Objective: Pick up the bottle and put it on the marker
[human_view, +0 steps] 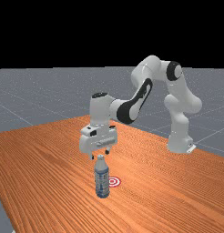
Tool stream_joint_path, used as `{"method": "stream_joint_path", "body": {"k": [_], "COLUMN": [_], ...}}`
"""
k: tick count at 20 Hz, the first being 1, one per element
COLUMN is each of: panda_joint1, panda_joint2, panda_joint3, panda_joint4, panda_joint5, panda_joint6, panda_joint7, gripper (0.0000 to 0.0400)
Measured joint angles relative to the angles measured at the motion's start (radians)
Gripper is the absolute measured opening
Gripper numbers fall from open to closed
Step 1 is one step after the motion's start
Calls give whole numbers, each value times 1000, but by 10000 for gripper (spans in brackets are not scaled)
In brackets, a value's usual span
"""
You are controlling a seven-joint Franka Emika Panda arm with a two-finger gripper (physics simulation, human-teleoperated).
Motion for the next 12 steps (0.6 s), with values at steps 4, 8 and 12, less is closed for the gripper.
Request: {"method": "stream_joint_path", "body": {"k": [4, 8, 12], "panda_joint1": [-1, 0, -2], "panda_joint2": [4, 5, 5], "panda_joint3": [3, 3, 6], "panda_joint4": [19, 18, 18], "panda_joint5": [-2, -3, 5], "panda_joint6": [-29, -27, -27], "panda_joint7": [-15, -12, -11], "gripper": [399, 400, 400]}}
